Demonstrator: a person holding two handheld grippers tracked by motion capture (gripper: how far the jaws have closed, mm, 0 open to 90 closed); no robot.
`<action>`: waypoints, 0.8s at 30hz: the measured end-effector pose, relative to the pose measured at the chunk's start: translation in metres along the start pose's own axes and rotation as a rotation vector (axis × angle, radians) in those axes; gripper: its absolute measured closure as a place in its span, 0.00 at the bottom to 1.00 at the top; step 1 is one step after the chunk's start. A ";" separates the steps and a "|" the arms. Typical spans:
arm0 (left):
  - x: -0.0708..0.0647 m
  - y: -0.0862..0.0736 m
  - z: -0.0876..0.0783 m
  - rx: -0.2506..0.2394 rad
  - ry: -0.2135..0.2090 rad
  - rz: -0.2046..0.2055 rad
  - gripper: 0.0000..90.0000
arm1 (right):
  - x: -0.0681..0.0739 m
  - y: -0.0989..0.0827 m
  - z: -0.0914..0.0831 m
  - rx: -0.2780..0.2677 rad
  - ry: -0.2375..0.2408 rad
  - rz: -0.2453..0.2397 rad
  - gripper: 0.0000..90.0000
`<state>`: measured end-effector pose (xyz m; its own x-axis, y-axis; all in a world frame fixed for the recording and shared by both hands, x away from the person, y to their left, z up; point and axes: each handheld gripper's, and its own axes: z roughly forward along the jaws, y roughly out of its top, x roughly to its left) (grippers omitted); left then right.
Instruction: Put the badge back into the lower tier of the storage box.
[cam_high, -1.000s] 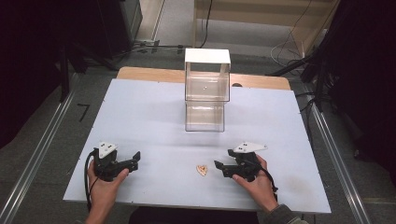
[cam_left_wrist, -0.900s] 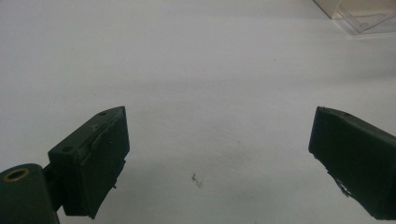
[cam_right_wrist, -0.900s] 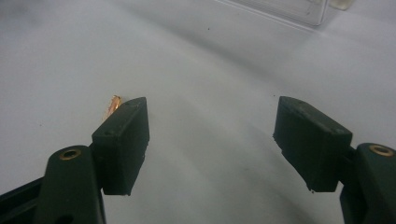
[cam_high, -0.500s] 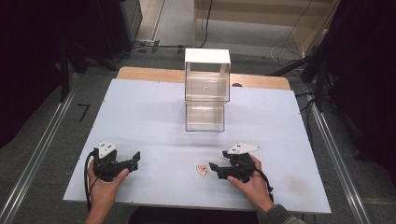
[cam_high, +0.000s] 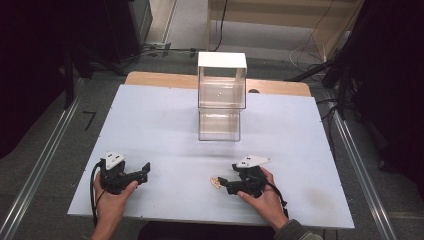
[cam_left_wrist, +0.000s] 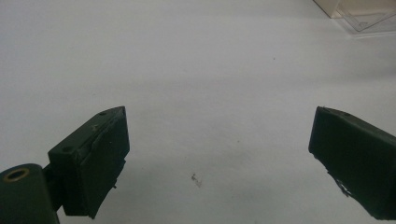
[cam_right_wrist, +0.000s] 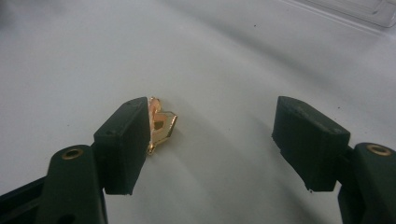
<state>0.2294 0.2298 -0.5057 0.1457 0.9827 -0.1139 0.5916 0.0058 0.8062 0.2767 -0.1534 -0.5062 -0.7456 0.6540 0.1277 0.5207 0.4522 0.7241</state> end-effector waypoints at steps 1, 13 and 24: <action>0.000 0.000 0.000 0.000 -0.001 0.000 0.06 | 0.001 0.000 0.000 0.002 0.000 -0.002 0.29; 0.000 0.000 0.000 0.002 -0.001 -0.001 0.06 | 0.011 0.001 0.006 0.013 0.006 -0.035 0.35; 0.001 0.000 0.000 0.001 -0.004 -0.006 0.06 | 0.022 0.000 0.010 0.018 -0.002 -0.077 0.50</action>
<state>0.2295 0.2304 -0.5060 0.1450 0.9820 -0.1212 0.5931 0.0117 0.8050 0.2645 -0.1331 -0.5104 -0.7831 0.6179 0.0703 0.4690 0.5125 0.7193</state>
